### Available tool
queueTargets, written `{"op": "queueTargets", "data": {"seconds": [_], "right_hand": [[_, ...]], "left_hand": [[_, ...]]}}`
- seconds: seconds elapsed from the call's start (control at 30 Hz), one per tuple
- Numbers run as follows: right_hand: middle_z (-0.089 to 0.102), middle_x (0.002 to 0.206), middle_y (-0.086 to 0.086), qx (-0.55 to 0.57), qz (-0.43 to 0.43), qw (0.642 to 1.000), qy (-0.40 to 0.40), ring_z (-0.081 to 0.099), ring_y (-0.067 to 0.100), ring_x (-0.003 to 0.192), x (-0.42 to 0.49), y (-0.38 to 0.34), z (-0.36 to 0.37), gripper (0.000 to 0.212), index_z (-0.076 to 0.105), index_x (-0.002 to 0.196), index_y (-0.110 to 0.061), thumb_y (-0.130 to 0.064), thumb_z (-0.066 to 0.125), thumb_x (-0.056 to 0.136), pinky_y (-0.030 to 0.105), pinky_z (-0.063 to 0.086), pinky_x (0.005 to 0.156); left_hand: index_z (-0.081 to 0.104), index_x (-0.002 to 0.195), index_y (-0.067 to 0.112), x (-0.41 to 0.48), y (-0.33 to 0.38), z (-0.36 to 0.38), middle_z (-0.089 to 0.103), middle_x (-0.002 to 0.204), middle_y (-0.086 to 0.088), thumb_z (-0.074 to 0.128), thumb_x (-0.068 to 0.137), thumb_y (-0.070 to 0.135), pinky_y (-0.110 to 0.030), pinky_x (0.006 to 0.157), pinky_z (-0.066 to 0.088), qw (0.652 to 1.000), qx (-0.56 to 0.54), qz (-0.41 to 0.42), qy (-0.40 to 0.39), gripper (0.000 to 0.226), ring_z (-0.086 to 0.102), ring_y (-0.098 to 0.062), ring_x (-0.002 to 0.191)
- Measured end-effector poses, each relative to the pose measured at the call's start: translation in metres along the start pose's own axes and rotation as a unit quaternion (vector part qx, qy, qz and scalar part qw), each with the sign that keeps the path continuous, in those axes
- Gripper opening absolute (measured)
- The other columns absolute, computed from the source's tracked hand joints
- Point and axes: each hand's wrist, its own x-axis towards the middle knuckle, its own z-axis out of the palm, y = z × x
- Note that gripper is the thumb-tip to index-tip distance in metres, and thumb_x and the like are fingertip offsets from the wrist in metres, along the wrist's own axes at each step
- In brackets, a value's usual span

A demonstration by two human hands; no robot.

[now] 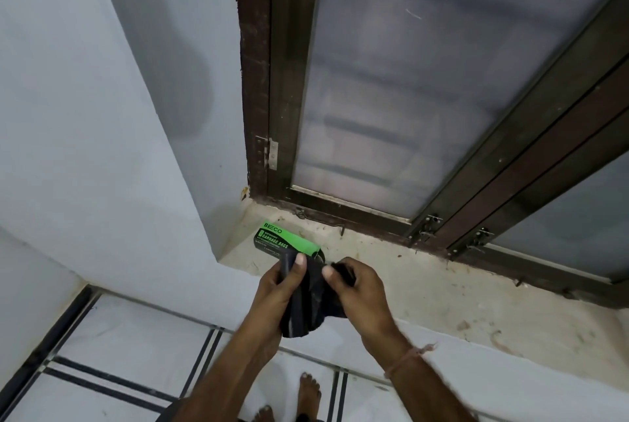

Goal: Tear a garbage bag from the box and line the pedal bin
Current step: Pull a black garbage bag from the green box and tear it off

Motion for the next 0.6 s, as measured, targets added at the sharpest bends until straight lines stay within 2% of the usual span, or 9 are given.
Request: {"op": "queueTargets", "data": {"seconds": [0.03, 0.13, 0.2, 0.27, 0.33, 0.4, 0.5, 0.6], "right_hand": [[0.065, 0.074, -0.003, 0.015, 0.007, 1.0, 0.009, 0.061, 0.017, 0.073, 0.0, 0.0, -0.001, 0.026, 0.063, 0.081, -0.019, -0.037, 0.069, 0.099, 0.036, 0.052, 0.068], [0.074, 0.103, 0.018, 0.19, 0.064, 0.98, 0.011, 0.071, 0.022, 0.093, 0.001, -0.001, -0.008, 0.023, 0.065, 0.108, -0.004, -0.023, 0.055, 0.108, 0.036, 0.06, 0.081], [0.075, 0.113, 0.021, 0.253, 0.091, 0.963, 0.004, 0.072, 0.026, 0.102, 0.002, -0.004, -0.012, 0.026, 0.067, 0.116, -0.003, -0.021, 0.051, 0.109, 0.038, 0.059, 0.086], [0.079, 0.114, 0.011, 0.243, 0.084, 0.966, -0.04, 0.075, 0.025, 0.107, 0.0, -0.008, -0.014, 0.03, 0.072, 0.119, -0.01, -0.031, 0.053, 0.108, 0.039, 0.06, 0.088], [0.08, 0.107, 0.011, 0.184, 0.048, 0.978, -0.084, 0.077, 0.024, 0.101, -0.004, -0.011, -0.012, 0.034, 0.075, 0.113, -0.01, -0.04, 0.064, 0.1, 0.039, 0.061, 0.087], [0.079, 0.104, 0.014, 0.162, 0.033, 0.984, -0.066, 0.076, 0.028, 0.1, -0.004, -0.008, -0.008, 0.041, 0.074, 0.109, -0.007, -0.044, 0.067, 0.095, 0.043, 0.062, 0.087], [0.077, 0.115, 0.015, 0.24, 0.08, 0.967, -0.013, 0.071, 0.033, 0.114, 0.001, -0.004, -0.004, 0.038, 0.068, 0.12, -0.005, -0.036, 0.05, 0.107, 0.036, 0.061, 0.086], [0.077, 0.116, 0.017, 0.332, 0.122, 0.935, 0.004, 0.068, 0.04, 0.116, 0.002, -0.005, -0.011, 0.037, 0.067, 0.121, -0.002, -0.029, 0.045, 0.11, 0.036, 0.061, 0.079]], "left_hand": [[0.069, 0.125, 0.014, 0.0, 0.0, -0.001, 0.077, 0.117, -0.014, 0.062, 0.094, 0.05, -0.046, 0.094, 0.058, 1.0, -0.001, -0.001, 0.004, 0.048, 0.074, -0.032, 0.108], [0.067, 0.128, 0.015, -0.001, 0.0, -0.003, 0.077, 0.119, -0.008, 0.06, 0.097, 0.047, -0.043, 0.096, 0.058, 1.0, -0.019, -0.006, 0.018, 0.045, 0.074, -0.027, 0.109], [0.065, 0.13, 0.016, -0.003, 0.001, -0.003, 0.077, 0.12, -0.007, 0.06, 0.097, 0.046, -0.045, 0.098, 0.057, 0.999, -0.034, -0.008, 0.02, 0.045, 0.074, -0.026, 0.111], [0.065, 0.13, 0.016, -0.005, 0.001, -0.001, 0.076, 0.121, -0.008, 0.058, 0.099, 0.042, -0.042, 0.097, 0.058, 1.0, -0.028, -0.005, 0.006, 0.042, 0.073, -0.027, 0.112], [0.066, 0.13, 0.016, -0.008, 0.001, 0.002, 0.076, 0.122, -0.01, 0.057, 0.1, 0.04, -0.04, 0.094, 0.059, 1.0, -0.013, 0.0, -0.01, 0.04, 0.073, -0.028, 0.113], [0.067, 0.13, 0.017, -0.009, 0.001, 0.005, 0.076, 0.121, -0.011, 0.058, 0.099, 0.041, -0.042, 0.094, 0.058, 1.0, -0.011, 0.004, -0.004, 0.04, 0.073, -0.029, 0.112], [0.068, 0.127, 0.017, -0.009, 0.0, 0.002, 0.078, 0.117, -0.009, 0.058, 0.099, 0.043, -0.041, 0.092, 0.058, 1.0, -0.015, 0.004, 0.025, 0.04, 0.075, -0.026, 0.108], [0.066, 0.128, 0.017, -0.01, 0.0, 0.001, 0.078, 0.118, -0.006, 0.058, 0.099, 0.043, -0.041, 0.094, 0.058, 0.999, -0.021, -0.001, 0.035, 0.04, 0.075, -0.025, 0.109]]}}
